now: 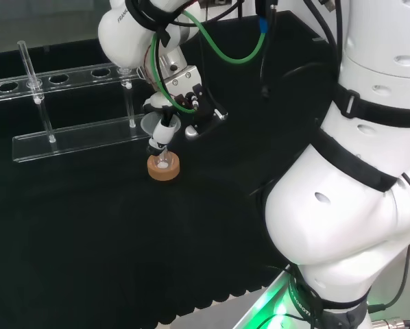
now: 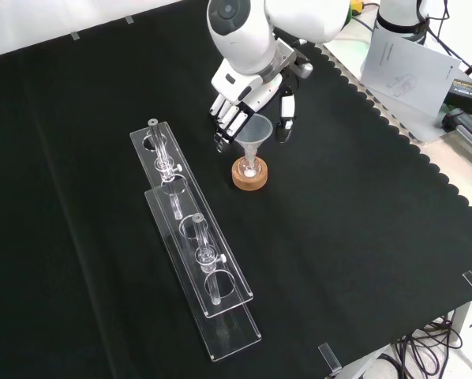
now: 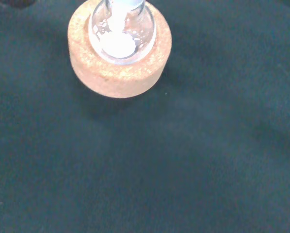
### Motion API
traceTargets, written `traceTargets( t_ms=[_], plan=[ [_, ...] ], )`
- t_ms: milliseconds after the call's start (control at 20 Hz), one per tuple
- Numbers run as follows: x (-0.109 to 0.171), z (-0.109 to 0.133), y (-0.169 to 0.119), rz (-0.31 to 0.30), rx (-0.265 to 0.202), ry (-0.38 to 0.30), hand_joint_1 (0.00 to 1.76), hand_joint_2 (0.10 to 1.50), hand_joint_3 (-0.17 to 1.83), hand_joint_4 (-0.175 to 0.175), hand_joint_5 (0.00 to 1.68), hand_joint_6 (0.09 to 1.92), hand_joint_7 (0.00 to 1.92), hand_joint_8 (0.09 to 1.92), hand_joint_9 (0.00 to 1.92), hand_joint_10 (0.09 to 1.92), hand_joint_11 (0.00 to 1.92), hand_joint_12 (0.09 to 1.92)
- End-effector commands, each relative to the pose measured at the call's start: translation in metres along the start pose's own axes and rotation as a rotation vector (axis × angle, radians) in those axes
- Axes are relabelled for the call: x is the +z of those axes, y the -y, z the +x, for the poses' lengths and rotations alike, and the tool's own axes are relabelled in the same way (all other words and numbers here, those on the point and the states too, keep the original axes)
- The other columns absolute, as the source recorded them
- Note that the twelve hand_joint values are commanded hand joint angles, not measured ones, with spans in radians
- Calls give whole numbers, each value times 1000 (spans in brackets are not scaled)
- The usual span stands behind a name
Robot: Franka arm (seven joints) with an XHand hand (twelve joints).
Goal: Remove the funnel from the round-bottom flask.
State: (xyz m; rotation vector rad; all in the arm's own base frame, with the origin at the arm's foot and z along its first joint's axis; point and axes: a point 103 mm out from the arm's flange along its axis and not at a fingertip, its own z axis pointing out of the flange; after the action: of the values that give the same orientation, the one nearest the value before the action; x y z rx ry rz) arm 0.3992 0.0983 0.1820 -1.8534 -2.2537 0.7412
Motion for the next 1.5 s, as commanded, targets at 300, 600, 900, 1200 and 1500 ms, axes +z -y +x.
traceTargets(
  t_ms=[300, 600, 900, 1200, 1500],
  plan=[
    [-15, 3, 8, -117, 57, 95, 710, 831, 422, -38, 443, 87, 617, 693, 979, 528, 524, 1283],
    [-32, 1, 15, -87, 43, 99, 727, 840, 449, -29, 588, 97, 714, 705, 1082, 532, 557, 1268],
    [-56, -4, 30, -117, 41, 85, 725, 833, 453, -22, 662, 128, 744, 707, 1107, 530, 563, 1262],
    [-86, -2, 52, -185, 40, 68, 724, 823, 455, -17, 704, 148, 755, 704, 1112, 525, 567, 1259],
    [-117, -1, 66, -237, 44, 56, 725, 816, 458, -15, 722, 160, 760, 701, 1114, 520, 570, 1256]
  ],
)
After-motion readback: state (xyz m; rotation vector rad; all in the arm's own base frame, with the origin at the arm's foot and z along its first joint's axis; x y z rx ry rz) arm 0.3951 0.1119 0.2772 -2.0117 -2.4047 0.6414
